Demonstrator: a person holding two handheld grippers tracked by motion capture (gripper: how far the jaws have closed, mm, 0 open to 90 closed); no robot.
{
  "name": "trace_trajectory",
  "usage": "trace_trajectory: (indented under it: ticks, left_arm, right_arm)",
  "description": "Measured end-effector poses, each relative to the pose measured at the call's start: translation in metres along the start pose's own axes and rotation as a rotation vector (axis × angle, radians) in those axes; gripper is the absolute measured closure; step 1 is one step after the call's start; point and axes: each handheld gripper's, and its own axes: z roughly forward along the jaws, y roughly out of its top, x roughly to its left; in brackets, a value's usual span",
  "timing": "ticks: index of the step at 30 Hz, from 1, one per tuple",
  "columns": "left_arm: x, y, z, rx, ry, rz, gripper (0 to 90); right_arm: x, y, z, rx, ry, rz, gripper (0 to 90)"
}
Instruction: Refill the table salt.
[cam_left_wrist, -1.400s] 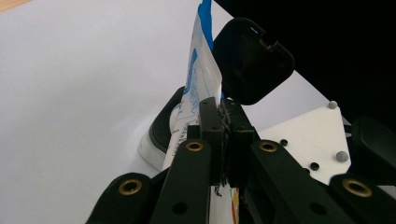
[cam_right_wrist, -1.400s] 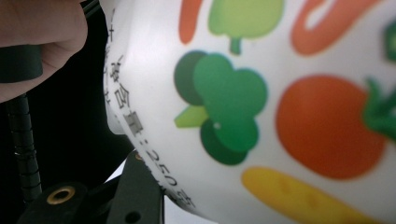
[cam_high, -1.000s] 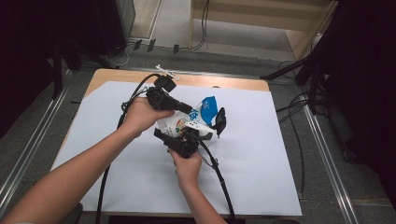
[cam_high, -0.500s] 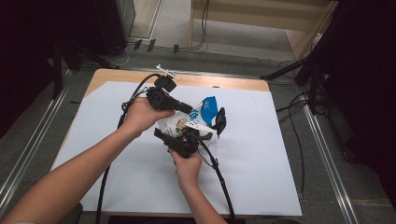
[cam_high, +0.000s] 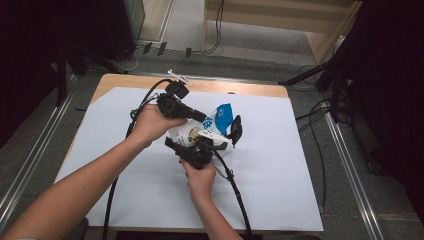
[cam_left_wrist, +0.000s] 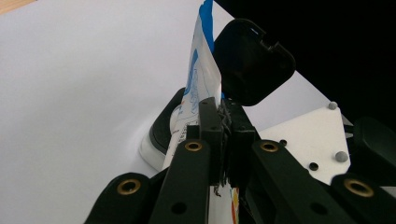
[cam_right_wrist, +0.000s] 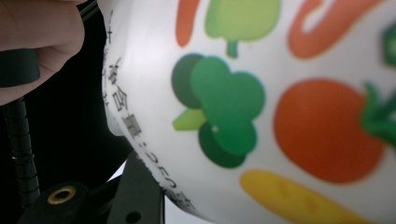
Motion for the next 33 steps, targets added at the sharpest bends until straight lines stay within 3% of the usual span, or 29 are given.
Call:
trace_trajectory:
  ticks: [20,33]
  left_arm:
    - [-0.0027,0.0029,0.0,-0.007,0.001,-0.001,90.0]
    - [-0.0008,0.0008,-0.0004,0.005,-0.005,-0.011,90.0]
  right_arm:
    - [-0.0012,0.0008,-0.0011,-0.007,0.029,0.024,62.9]
    - [-0.0022,-0.0027,-0.0005,0.005,0.012,0.009,63.0]
